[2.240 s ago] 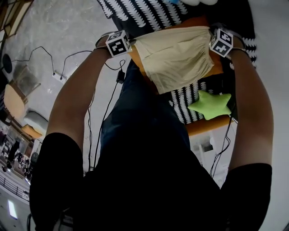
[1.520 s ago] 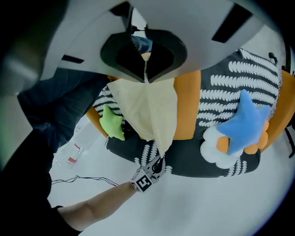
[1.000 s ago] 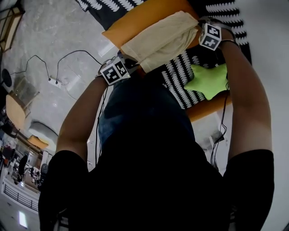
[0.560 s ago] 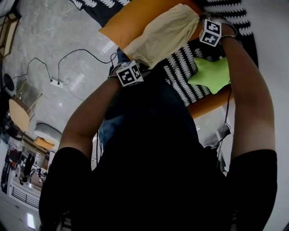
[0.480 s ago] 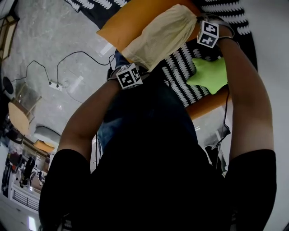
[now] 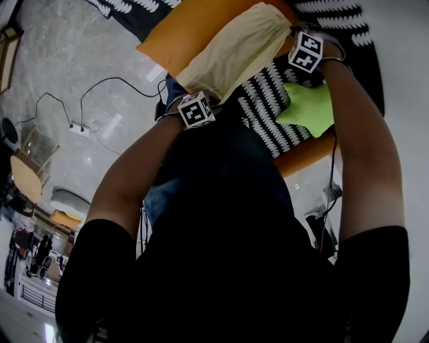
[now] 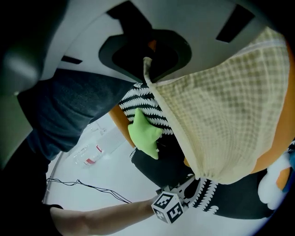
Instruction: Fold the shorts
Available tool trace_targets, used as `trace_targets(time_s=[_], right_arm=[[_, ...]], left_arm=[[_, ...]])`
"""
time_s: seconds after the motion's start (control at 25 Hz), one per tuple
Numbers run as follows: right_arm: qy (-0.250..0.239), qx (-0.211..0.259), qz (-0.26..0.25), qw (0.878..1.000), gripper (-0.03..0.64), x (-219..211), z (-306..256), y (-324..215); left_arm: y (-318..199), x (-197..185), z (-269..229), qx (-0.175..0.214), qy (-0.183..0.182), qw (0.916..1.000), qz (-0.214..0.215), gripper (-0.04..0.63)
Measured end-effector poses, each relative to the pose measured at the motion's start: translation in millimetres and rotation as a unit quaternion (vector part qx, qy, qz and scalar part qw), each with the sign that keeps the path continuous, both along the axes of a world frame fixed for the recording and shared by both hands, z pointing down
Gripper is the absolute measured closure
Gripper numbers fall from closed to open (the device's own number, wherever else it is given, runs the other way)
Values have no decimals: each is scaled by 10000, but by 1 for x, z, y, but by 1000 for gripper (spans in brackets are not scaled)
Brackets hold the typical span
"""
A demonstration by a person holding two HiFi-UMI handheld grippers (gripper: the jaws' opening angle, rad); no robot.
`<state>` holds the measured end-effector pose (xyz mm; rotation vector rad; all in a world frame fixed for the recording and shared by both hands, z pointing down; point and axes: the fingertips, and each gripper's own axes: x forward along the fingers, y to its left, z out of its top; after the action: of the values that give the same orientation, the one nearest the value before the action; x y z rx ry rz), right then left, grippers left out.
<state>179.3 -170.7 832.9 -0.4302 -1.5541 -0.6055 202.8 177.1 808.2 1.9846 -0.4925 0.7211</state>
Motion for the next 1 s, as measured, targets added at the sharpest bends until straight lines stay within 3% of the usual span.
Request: trace_targets(time_s=[0.12,0.36,0.52,0.64,0.72,0.8,0.88,0.96,1.0], right_arm=[[-18,-107,421,9991,536,4,0,0],[99,-285,1276,9914,451,31,-11,7],[85,-406,1952,9799,440,54,-21,12],[84,-567,2336,9706,440,76,-28,28],[165,-670,2452,9670,440,94,-33,44],[219,-766,2566,9632,440,108,-37,59],[248,-874,2725,9578,442,121,-41,74],[269,-973,2864,9528,442,131,-44,87],[270,-1011,2915,9508,442,136,-46,92]], left_arm=[[4,2,1,-257,113,9996,-78,439],[13,3,-19,-499,341,9981,-70,350],[18,3,-36,-656,416,9965,294,306],[24,-3,-32,-955,-4,9946,405,298],[20,-16,-26,-1138,-467,9923,144,295],[12,-27,-28,-1211,-672,9901,-212,293],[9,-21,-42,-1190,-375,9918,-273,282],[15,-4,-62,-1064,5,9942,125,266],[21,2,-68,-1030,16,9938,418,263]])
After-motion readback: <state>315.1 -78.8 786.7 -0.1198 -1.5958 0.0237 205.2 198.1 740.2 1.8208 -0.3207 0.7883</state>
